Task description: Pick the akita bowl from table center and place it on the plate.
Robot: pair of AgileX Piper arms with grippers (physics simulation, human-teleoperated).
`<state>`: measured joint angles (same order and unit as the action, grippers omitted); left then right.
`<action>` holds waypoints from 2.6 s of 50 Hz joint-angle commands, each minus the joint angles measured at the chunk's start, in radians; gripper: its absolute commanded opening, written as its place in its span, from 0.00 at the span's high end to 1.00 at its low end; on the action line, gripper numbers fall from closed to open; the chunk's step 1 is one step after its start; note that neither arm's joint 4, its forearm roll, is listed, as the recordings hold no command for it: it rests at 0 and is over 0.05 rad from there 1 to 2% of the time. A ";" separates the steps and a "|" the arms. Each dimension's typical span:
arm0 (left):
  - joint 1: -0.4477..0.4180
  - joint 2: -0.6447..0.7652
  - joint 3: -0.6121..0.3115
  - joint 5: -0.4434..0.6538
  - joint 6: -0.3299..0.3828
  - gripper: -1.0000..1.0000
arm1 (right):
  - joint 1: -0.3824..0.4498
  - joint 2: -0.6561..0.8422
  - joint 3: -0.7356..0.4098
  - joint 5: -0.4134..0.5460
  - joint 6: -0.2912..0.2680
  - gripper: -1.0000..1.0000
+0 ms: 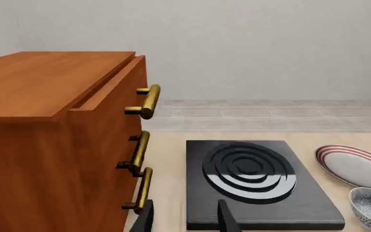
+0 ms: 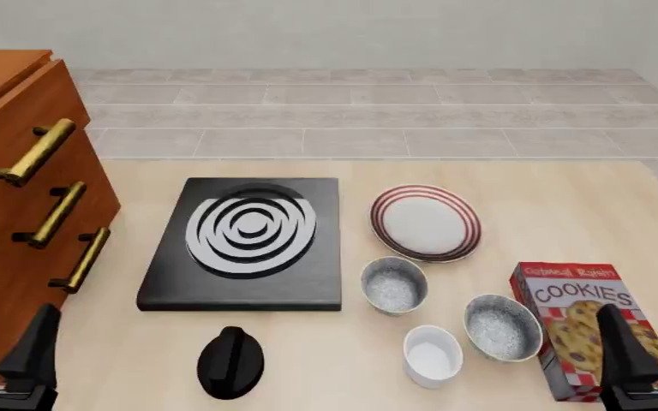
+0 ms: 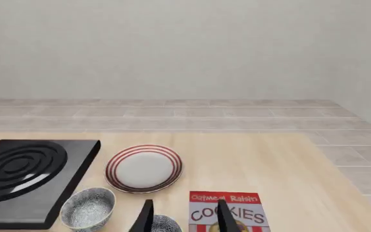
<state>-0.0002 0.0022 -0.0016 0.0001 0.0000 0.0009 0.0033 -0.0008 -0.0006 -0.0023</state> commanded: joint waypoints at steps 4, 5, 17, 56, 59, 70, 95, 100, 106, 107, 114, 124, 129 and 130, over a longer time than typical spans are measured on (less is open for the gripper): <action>-0.001 0.003 -0.007 0.007 0.001 0.00 | 0.011 0.001 -0.006 0.005 -0.004 0.00; -0.001 0.003 -0.006 0.006 0.001 0.00 | 0.011 0.001 -0.005 0.005 -0.001 0.00; 0.006 0.006 -0.003 0.004 -0.005 0.00 | 0.016 0.004 -0.016 0.023 0.008 0.00; -0.004 0.060 -0.003 -0.024 -0.004 0.00 | 0.239 0.403 -0.384 0.171 -0.185 0.00; -0.013 0.042 -0.001 -0.007 0.001 0.00 | 0.262 0.436 -0.399 0.162 -0.202 0.00; -0.023 0.111 0.001 -0.043 -0.002 0.00 | 0.339 0.584 -0.470 0.159 -0.249 0.00; -0.018 0.133 0.001 -0.054 0.001 0.00 | 0.482 0.914 -0.595 0.186 -0.378 0.00; -0.018 0.136 0.001 -0.057 0.000 0.00 | 0.483 0.950 -0.624 0.203 -0.385 0.00; -0.019 0.141 0.001 -0.061 0.000 0.00 | 0.531 1.029 -0.642 0.223 -0.410 0.00; -0.019 0.136 0.001 -0.056 0.000 0.00 | 0.541 1.046 -0.648 0.225 -0.411 0.00; -0.018 0.119 0.001 -0.043 -0.004 0.00 | 0.571 1.115 -0.687 0.244 -0.435 0.00; -0.022 0.121 0.001 -0.043 -0.008 0.00 | 0.609 1.237 -0.719 0.249 -0.474 0.00; -0.019 0.118 0.001 -0.041 -0.009 0.00 | 0.614 1.271 -0.722 0.248 -0.464 0.00; -0.020 0.122 0.001 -0.045 -0.009 0.00 | 0.619 1.284 -0.717 0.245 -0.465 0.00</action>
<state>-0.0202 0.1245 -0.0004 -0.0448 -0.0068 0.5893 1.1923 -0.7003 0.2405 -0.4586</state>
